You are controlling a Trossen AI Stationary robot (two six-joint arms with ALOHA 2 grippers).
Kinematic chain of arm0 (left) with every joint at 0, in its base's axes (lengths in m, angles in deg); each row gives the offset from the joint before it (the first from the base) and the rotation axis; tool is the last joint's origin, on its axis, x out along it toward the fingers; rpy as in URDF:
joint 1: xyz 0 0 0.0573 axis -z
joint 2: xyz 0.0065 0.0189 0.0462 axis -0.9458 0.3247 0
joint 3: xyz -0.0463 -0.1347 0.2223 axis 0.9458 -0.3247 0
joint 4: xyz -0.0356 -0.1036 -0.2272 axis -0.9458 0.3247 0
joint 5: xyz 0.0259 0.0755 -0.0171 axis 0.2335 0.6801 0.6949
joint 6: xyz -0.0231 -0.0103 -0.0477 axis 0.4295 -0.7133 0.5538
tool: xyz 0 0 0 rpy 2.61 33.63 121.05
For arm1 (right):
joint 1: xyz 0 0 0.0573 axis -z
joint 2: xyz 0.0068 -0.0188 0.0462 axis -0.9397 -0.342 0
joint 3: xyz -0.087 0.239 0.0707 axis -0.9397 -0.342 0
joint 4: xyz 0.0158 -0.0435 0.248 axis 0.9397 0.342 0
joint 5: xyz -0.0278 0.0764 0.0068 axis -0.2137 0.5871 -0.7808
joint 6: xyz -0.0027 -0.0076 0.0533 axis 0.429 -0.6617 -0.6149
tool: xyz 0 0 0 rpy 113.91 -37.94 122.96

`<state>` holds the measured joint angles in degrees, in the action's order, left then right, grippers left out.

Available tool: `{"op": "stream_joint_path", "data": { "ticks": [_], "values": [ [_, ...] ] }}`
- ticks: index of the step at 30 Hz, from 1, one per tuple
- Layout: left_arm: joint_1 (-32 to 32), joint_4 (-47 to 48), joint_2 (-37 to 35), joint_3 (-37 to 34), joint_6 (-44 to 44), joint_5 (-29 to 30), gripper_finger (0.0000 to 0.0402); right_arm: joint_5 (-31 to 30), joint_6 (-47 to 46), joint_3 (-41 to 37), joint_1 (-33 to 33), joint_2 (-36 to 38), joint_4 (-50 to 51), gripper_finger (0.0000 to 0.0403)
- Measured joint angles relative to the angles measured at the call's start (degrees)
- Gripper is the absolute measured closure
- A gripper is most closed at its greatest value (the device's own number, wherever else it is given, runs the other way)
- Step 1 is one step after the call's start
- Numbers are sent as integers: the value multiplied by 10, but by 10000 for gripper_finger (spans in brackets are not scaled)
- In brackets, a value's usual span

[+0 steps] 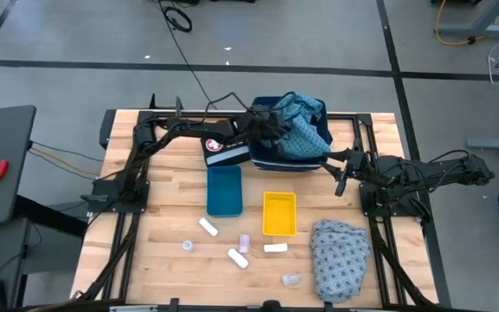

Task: Pick & place medical supplies in basket/bin
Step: Put the blue patient gown into the blue laundry bin, then put the light gray patient gown into the blue laundry bin

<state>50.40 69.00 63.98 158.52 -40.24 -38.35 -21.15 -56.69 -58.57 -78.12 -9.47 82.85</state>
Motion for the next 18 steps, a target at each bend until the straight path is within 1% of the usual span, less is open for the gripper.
{"op": "stream_joint_path", "data": {
  "ticks": [4, 7, 10, 13, 15, 18],
  "values": [
    [-9, 25, 15, 0, 17, -39, 399, 0, 0, 0, 0, 0, -1, 252],
    [-7, 13, 18, -1, 1, -85, 399, 1, 0, 0, 0, -1, 0, 252],
    [2, -18, 14, -1, -17, -141, 391, 14, 0, 0, 0, -1, 2, 252],
    [13, -41, -3, -1, -25, -181, 375, 20, 0, 0, 0, -1, 3, 247],
    [21, -46, -21, -1, -43, -191, 361, 37, 0, 0, -1, -1, 5, 238],
    [33, -26, -50, 0, -78, -194, 332, 66, 0, 0, -1, -1, 9, 218]
  ]
}}
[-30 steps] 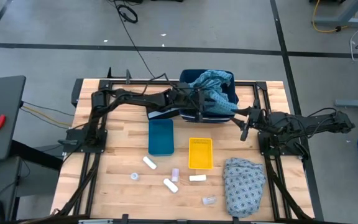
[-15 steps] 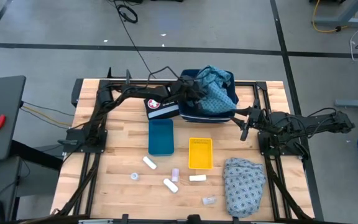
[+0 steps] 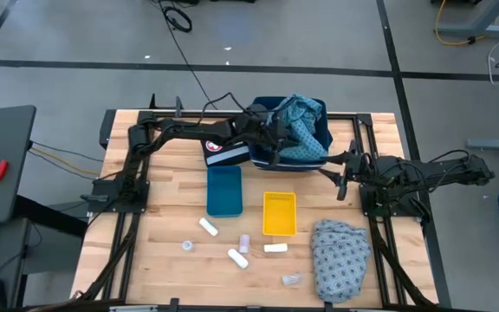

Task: Pick & place medical supplies in basket/bin
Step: Put the light gray patient gown into the blue laundry bin

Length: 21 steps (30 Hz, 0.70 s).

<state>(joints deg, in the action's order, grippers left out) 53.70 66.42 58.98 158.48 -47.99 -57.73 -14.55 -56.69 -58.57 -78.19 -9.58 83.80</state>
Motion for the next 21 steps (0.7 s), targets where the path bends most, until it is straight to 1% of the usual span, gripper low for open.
{"op": "stream_joint_path", "data": {
  "ticks": [3, 6, 8, 10, 13, 17, 21],
  "values": [
    [14, 49, -39, 0, -16, 1, 300, 17, -1, 0, 0, 0, 3, 196],
    [29, 110, -88, -2, -25, -2, 275, 60, -5, 0, 0, 0, 2, 185],
    [38, 131, -127, -21, -28, -13, 265, 94, -7, 0, 0, 0, -3, 184],
    [49, 123, -170, -54, -25, -14, 260, 123, -11, 0, 0, 0, -10, 184],
    [62, 77, -248, -126, -14, -13, 259, 148, -11, 0, -3, 0, -17, 183],
    [68, -23, -356, -256, 11, 3, 259, 150, 5, 0, -11, 5, -21, 183],
    [68, -90, -444, -393, 30, 44, 259, 140, 10, 0, -14, 52, 23, 183]
  ]
}}
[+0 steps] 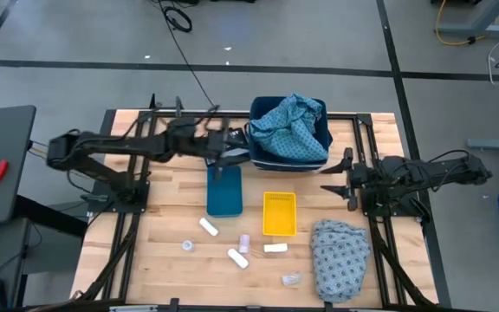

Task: Pick & place medical supplies in basket/bin
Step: Put the light gray patient gown into the blue laundry bin

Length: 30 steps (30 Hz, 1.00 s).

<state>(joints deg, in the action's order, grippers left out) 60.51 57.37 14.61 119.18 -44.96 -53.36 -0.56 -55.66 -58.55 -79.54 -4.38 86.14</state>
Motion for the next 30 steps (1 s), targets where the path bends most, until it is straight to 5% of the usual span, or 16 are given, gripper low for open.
{"op": "stream_joint_path", "data": {
  "ticks": [10, 16, 21, 30],
  "values": [
    [0, -41, -158, -206, -2, 63, 259, -68, -125, -25, 0, 119, 95, 183],
    [0, -40, -203, -256, 6, 62, 259, -46, -204, -25, 0, 22, 103, 183],
    [0, -40, -208, -271, 12, 61, 259, 29, -290, 5, -3, -99, 125, 183],
    [0, -37, -208, -275, 15, 44, 259, 124, -453, 136, -67, -274, 310, 183]
  ]
}}
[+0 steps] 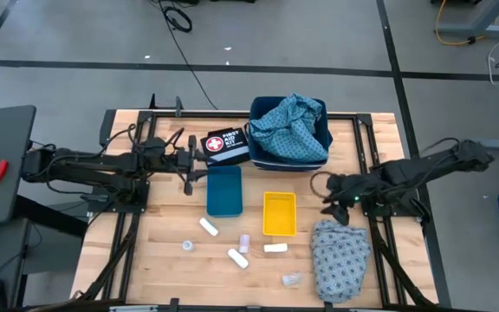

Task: Pick & place medical supplies in basket/bin
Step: Put the light gray patient gown into the blue laundry bin

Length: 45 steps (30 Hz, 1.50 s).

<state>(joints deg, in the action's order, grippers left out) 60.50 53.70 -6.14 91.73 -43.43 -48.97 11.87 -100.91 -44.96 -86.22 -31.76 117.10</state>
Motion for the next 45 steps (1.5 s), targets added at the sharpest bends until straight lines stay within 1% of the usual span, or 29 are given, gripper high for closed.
{"op": "stream_joint_path", "data": {
  "ticks": [3, 6, 9, 12, 15, 21, 30, 35, 38, 40, 42, 44, 45],
  "values": [
    [0, 1, 0, 0, 0, -2, 259, 43, -65, 32, -25, -42, 62, 183],
    [0, 1, 0, 0, 3, -2, 259, 86, -123, 37, -54, -78, 106, 183],
    [0, 2, 0, 0, 7, -14, 259, 123, -159, 33, -86, -114, 124, 183],
    [0, 2, 0, 0, 8, -23, 259, 136, -175, 30, -108, -146, 119, 183],
    [0, 2, 0, 0, 8, -23, 259, 136, -178, 30, -121, -169, 98, 183],
    [0, 6, 0, 0, 9, -23, 259, 131, -166, 30, -136, -213, 16, 183],
    [0, 12, 0, 0, 9, -23, 259, 136, -134, 30, -160, -308, -79, 183],
    [0, 14, 0, 0, 9, -23, 259, 144, -135, 30, -168, -354, -120, 187],
    [0, 14, 0, 0, 13, -23, 259, 163, -150, 30, -171, -375, -148, 212],
    [0, 14, 0, 0, 13, -23, 259, 179, -160, 30, -172, -388, -166, 246],
    [0, 14, 0, 0, 13, -23, 259, 193, -166, 30, -175, -400, -183, 294],
    [0, 15, 0, 0, 13, -23, 259, 211, -164, 30, -179, -410, -201, 355],
    [0, 16, 0, 0, 13, -23, 259, 216, -160, 30, -182, -412, -206, 377]
  ]
}}
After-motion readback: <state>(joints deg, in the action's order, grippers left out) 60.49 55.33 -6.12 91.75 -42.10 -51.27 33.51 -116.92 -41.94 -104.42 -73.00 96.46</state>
